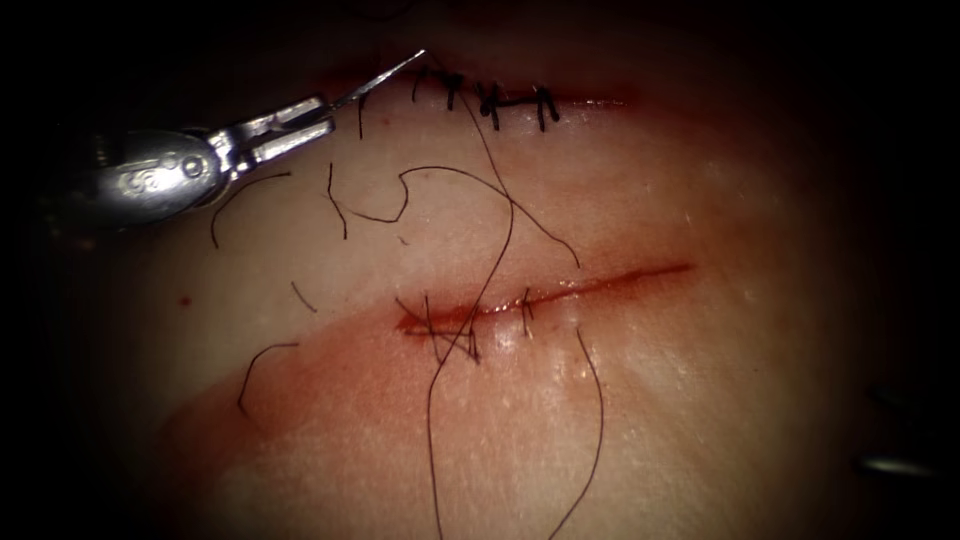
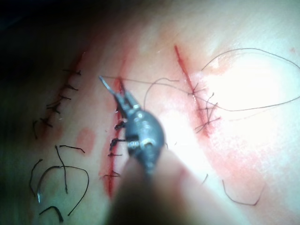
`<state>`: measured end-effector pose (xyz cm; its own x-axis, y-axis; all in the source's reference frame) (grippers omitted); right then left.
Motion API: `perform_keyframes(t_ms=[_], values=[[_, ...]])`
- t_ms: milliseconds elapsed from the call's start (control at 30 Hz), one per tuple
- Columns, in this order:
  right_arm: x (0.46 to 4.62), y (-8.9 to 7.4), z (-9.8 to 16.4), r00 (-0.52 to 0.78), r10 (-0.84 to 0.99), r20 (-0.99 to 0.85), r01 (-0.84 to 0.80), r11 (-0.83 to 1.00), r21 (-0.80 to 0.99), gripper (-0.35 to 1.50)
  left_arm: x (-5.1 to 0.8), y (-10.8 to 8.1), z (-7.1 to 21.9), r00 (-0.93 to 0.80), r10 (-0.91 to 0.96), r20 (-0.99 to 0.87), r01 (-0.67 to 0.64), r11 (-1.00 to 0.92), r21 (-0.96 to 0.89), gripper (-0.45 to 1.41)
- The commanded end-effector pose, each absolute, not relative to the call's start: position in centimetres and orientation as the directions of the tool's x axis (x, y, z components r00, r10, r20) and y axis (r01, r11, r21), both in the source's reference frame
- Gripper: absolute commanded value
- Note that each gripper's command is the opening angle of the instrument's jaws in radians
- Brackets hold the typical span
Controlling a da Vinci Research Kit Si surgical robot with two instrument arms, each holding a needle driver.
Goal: Wound Closure
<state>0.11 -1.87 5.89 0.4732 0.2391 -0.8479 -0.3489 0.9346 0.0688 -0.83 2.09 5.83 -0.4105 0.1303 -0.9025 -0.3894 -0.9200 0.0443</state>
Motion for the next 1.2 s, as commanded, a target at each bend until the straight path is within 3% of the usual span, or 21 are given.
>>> perform_keyframes(t_ms=[33, 233, 700, 867, 1200], values=[[0.58, -1.7, 6.2, 0.497, 0.166, -0.852, -0.320, 0.947, -0.003, 1.43, -0.88, 2.1, 5.9, -0.409, 0.130, -0.903, -0.388, -0.921, 0.043, -0.45], [1.12, -1.5, 7.0, 0.568, 0.063, -0.821, -0.278, 0.953, -0.119, 1.40, -0.88, 2.1, 5.9, -0.409, 0.129, -0.903, -0.388, -0.921, 0.044, -0.45], [1.51, -1.5, 7.2, 0.543, 0.012, -0.839, -0.306, 0.934, -0.185, 1.33, -0.89, 2.1, 5.9, -0.410, 0.129, -0.903, -0.389, -0.920, 0.046, -0.45], [1.90, -1.5, 7.1, 0.537, -0.026, -0.843, -0.288, 0.934, -0.213, 1.31, -0.89, 2.1, 5.9, -0.410, 0.128, -0.903, -0.389, -0.920, 0.046, -0.45], [2.00, -1.5, 7.1, 0.539, -0.043, -0.841, -0.279, 0.933, -0.227, 1.31, -0.89, 2.1, 5.9, -0.411, 0.128, -0.903, -0.389, -0.920, 0.046, -0.45]])
